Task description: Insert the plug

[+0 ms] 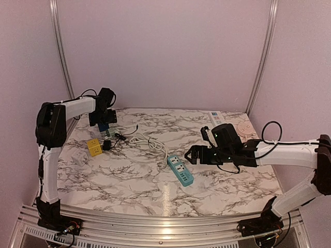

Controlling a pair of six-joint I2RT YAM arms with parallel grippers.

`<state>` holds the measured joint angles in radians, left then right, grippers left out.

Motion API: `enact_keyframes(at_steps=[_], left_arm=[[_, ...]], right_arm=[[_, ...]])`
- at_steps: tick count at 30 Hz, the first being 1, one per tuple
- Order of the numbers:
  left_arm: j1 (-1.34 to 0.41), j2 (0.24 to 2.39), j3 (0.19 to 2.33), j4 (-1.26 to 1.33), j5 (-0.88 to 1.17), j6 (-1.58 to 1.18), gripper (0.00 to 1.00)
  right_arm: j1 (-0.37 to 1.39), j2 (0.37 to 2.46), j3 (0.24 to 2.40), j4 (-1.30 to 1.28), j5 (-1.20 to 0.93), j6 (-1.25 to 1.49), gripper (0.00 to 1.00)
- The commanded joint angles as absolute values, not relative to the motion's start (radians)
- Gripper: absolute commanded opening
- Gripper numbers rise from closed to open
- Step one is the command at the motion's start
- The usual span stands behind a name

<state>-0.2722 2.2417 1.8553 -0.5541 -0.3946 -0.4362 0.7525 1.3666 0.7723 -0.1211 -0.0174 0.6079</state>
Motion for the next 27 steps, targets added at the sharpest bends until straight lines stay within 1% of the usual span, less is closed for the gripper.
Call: enact_keyframes(at_steps=[1,8,16,17,19,20,23,24,25,27], left_arm=[[-0.261,2.289,1.910,-0.597,-0.411,-0.428,0.99],[-0.240,2.345,1.957,-0.597,-0.392,-0.452,0.97],[-0.221,2.384,1.962,-0.548,-0.364,-0.459,0.91],[-0.220,2.387,1.962,-0.540,-0.354,-0.458,0.89],[-0.219,2.389,1.960,-0.522,-0.350,-0.455,0.80],[-0.219,2.389,1.962,-0.517,-0.347,-0.454,0.78],[-0.219,2.392,1.967,-0.501,-0.344,-0.452,0.77],[-0.219,2.395,1.971,-0.501,-0.344,-0.451,0.75],[-0.219,2.399,1.976,-0.502,-0.341,-0.449,0.70],[-0.219,2.399,1.979,-0.503,-0.342,-0.449,0.57]], right_arm=[[0.758,1.348,0.772,-0.100,-0.042,0.590,0.99],[0.772,1.348,0.775,-0.095,-0.048,0.575,0.98],[0.790,1.356,0.789,-0.092,-0.043,0.550,0.99],[0.797,1.356,0.792,-0.091,-0.039,0.544,0.99],[0.806,1.360,0.802,-0.094,-0.031,0.534,0.99],[0.810,1.362,0.808,-0.098,-0.025,0.529,0.98],[0.822,1.370,0.831,-0.117,-0.006,0.520,0.99],[0.826,1.371,0.836,-0.119,-0.005,0.518,0.98],[0.830,1.371,0.838,-0.120,-0.005,0.515,0.98],[0.840,1.370,0.843,-0.113,-0.005,0.506,0.99]])
